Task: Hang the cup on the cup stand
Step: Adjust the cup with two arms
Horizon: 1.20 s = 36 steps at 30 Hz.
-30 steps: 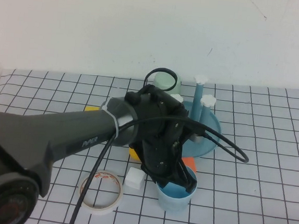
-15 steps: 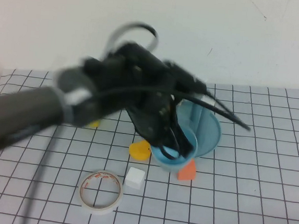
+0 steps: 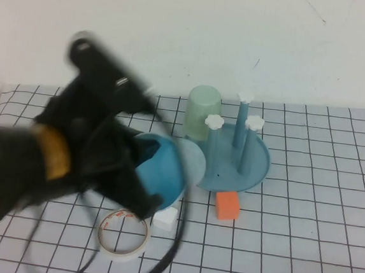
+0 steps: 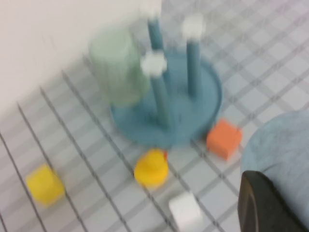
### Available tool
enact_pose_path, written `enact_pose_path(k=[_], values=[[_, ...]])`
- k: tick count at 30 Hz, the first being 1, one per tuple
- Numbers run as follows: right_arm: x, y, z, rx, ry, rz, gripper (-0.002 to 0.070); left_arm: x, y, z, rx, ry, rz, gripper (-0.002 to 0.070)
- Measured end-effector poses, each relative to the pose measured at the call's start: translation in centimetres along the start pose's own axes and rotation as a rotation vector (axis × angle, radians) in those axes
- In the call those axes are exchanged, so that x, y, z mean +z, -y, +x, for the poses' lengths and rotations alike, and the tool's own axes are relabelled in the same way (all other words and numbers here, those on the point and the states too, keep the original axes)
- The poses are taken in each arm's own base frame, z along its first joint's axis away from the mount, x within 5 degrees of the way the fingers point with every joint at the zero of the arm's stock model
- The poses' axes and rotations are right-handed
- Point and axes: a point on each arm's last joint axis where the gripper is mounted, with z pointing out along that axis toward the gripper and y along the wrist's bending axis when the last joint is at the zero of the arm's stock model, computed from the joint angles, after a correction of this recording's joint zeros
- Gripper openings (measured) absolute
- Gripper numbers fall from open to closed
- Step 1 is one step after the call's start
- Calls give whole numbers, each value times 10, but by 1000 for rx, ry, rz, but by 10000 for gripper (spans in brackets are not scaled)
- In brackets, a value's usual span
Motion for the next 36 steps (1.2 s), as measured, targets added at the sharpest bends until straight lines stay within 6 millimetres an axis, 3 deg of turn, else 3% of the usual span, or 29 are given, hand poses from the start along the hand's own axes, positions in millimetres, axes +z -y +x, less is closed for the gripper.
enact_pose_path(k=[4,9,13,20,22,24,26,29,32,36], values=[[0,-3,4,49,-42,-37,11,-15,2,25,74,189,0,11],[-1,-13,9,169,-107,-130,11,-15,9,41,220,407,23,11],[-3,-21,8,295,-122,-223,11,-11,8,36,322,570,-8,11],[-7,-34,0,517,-98,-374,29,0,-7,23,317,752,-196,11],[-8,-36,-2,558,-91,-407,91,2,-9,20,312,796,-237,11],[-8,-38,-3,581,-87,-424,199,4,-11,19,313,824,-261,11],[-8,-38,-4,604,-88,-432,356,7,-11,19,320,829,-266,11],[-8,-38,-4,630,-94,-431,529,12,-8,20,353,819,-249,11],[-4,-42,-11,634,-107,-392,597,15,-4,21,388,820,-214,11],[3,-59,-34,521,-110,-360,610,15,-2,21,407,824,-196,11]])
